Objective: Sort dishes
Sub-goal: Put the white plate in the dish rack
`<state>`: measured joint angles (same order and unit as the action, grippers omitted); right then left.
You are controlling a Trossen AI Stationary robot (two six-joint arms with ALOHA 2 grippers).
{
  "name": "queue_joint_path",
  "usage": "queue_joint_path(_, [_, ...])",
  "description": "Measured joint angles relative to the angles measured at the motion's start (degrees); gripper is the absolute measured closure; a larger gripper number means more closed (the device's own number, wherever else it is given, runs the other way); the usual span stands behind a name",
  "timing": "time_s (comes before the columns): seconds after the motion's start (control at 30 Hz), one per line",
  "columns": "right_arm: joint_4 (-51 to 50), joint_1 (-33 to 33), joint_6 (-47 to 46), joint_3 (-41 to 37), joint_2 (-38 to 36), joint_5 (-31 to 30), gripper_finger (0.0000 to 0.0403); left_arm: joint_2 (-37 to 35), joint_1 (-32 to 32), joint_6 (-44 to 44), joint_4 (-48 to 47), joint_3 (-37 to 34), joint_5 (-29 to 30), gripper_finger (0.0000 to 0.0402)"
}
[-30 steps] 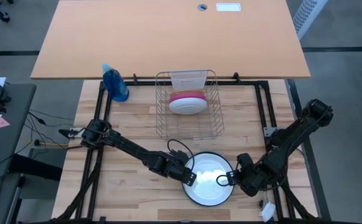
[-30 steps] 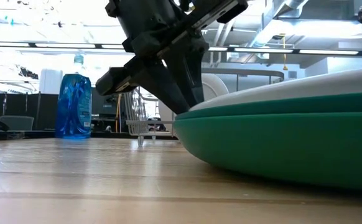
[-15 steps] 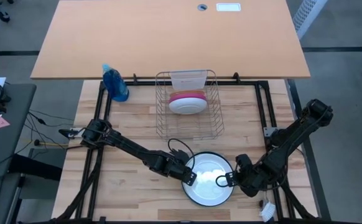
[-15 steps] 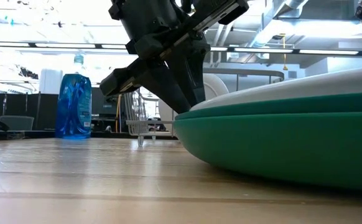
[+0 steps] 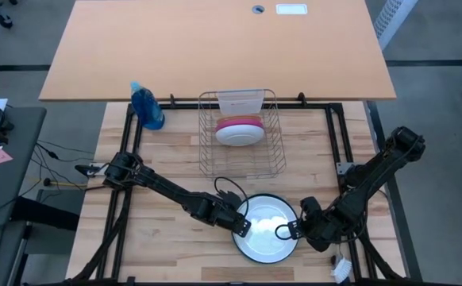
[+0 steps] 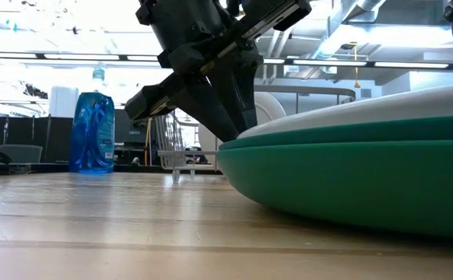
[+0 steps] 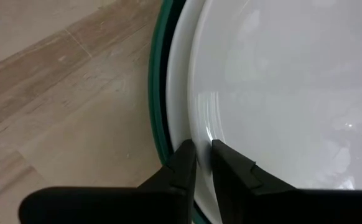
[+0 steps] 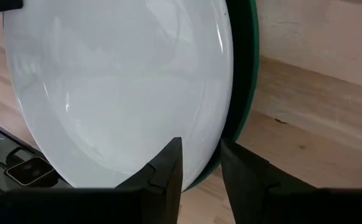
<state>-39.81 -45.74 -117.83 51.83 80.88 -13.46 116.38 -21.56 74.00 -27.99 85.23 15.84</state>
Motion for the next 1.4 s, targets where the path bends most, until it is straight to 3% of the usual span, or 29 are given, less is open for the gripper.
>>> queue_joint_path(0.5, [-0.37,0.0,0.85,0.0,0.0,-0.23,0.029,2.25,-0.24,1.19,0.65,-0.04,1.45,0.0367])
queue_joint_path(0.6, [-0.78,-0.06,0.8,-0.02,0.02,-0.26,0.029,3.98,0.15,1.59,1.82,0.05,-2.27,0.0375])
queue_joint_path(1.07, [-0.69,-1.79,-2.63,-0.04,0.02,-0.12,0.029,4.39,-0.44,3.45,3.54,-0.11,-1.22,0.0376])
queue_joint_path(1.4, [2.47,-1.87,1.52,-0.04,0.02,-0.41,0.029,4.39,-0.37,2.91,3.3,-0.17,-1.03,0.0375])
